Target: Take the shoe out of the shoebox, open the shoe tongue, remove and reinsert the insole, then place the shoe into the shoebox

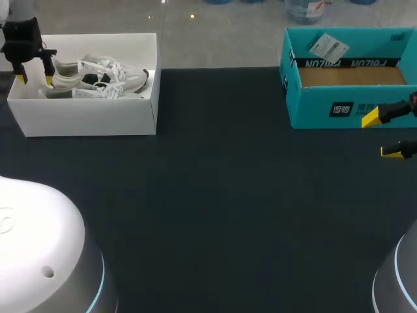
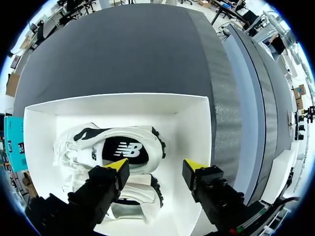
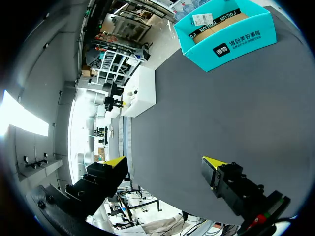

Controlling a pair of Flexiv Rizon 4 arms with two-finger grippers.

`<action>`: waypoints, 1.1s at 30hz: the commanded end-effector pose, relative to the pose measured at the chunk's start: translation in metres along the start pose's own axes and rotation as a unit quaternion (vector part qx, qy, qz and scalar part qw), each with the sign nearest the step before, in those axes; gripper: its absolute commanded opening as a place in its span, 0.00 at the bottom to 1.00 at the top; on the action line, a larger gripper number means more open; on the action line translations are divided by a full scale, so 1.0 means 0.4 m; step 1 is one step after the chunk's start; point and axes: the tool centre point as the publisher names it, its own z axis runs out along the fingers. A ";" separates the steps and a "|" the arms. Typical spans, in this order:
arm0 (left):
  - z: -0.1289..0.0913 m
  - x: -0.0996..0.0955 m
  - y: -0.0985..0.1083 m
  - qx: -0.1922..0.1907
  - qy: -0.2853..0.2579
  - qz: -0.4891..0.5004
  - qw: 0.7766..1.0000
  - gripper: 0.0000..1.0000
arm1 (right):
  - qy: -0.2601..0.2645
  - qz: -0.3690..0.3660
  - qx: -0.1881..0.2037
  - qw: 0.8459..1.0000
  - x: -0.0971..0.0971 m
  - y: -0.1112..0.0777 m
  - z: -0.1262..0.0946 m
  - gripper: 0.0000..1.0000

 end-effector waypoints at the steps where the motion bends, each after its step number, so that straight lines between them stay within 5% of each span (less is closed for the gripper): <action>1: 0.036 0.003 0.026 0.003 -0.009 -0.002 1.000 0.73 | -0.001 0.001 0.000 1.000 -0.001 0.001 0.002 1.00; 24: 0.174 0.006 0.044 -0.004 -0.022 0.001 1.000 0.78 | -0.001 0.001 0.000 1.000 -0.001 0.001 0.002 1.00; 27: 0.188 0.003 0.043 -0.005 -0.014 0.003 1.000 0.68 | -0.001 0.001 0.000 1.000 -0.001 0.001 0.002 1.00; 28: 0.189 0.003 0.041 -0.005 -0.013 0.004 1.000 0.50 | -0.001 0.001 0.000 1.000 -0.001 0.001 0.002 1.00; 32: 0.189 0.003 0.039 -0.005 -0.012 0.005 1.000 0.34 | -0.001 0.001 0.000 1.000 -0.001 0.001 0.002 1.00; 33: 0.187 0.004 0.038 -0.004 -0.012 0.006 1.000 0.08 | -0.001 0.001 0.000 1.000 -0.001 0.001 0.002 1.00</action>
